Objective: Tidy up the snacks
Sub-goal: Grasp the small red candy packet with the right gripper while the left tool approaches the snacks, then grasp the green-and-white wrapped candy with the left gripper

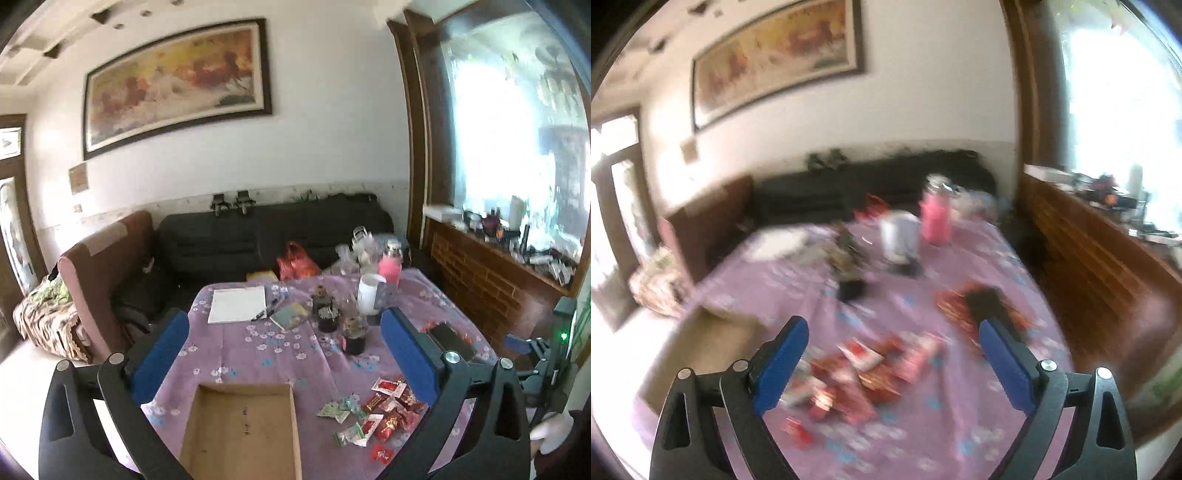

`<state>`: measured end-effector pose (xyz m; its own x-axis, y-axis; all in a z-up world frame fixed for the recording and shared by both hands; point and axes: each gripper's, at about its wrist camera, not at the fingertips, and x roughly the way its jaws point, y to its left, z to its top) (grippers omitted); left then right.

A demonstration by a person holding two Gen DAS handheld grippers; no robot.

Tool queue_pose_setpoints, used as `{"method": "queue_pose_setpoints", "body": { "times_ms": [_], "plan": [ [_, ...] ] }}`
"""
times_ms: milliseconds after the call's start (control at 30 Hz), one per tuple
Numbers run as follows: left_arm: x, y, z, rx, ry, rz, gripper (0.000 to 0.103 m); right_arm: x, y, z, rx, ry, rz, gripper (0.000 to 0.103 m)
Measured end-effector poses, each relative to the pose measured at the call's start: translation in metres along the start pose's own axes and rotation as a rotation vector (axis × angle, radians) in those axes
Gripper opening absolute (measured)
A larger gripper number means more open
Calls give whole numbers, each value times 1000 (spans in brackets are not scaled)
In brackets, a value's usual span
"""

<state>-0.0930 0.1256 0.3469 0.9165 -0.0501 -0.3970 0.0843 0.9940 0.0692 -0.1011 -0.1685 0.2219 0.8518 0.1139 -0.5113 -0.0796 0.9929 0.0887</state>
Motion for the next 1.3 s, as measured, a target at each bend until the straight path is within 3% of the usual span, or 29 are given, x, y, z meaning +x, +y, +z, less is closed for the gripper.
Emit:
{"method": "queue_pose_setpoints", "body": {
  "times_ms": [100, 200, 300, 400, 533, 667, 767, 833, 867, 933, 1033, 1167, 1300],
  "plan": [
    [30, 5, -5, -47, 99, -41, 103, 21, 16, 0, 29, 107, 117, 98],
    [66, 3, -61, -134, 210, -146, 103, 56, 38, -42, 0, 239, 196, 95],
    [97, -12, -114, -144, 311, -211, 103, 85, 57, -94, -57, 353, 237, 74],
    [118, -32, -153, -137, 379, -267, 101, 108, 73, -129, -107, 416, 239, 72],
    [137, -55, -180, -119, 459, -340, 95, 127, 85, -152, -170, 435, 242, 71],
    [164, -60, -197, -163, 519, -361, 92, 140, 87, -161, -146, 460, 248, 68],
    [183, -62, -207, -157, 548, -339, 92, 137, 82, -159, -119, 424, 256, 62],
    [192, -64, -217, -167, 578, -332, 92, 138, 83, -160, -127, 416, 236, 45],
    [194, -65, -221, -176, 592, -339, 90, 137, 83, -160, -130, 412, 224, 43],
    [199, -66, -225, -184, 601, -344, 89, 136, 83, -160, -132, 414, 227, 20],
    [207, -64, -226, -222, 606, -332, 89, 134, 77, -161, -99, 417, 241, 20],
    [228, -53, -232, -324, 669, -347, 89, 127, 61, -163, -28, 398, 271, 20],
    [241, -57, -230, -318, 685, -333, 89, 124, 47, -163, 38, 384, 302, 21]
  ]
}}
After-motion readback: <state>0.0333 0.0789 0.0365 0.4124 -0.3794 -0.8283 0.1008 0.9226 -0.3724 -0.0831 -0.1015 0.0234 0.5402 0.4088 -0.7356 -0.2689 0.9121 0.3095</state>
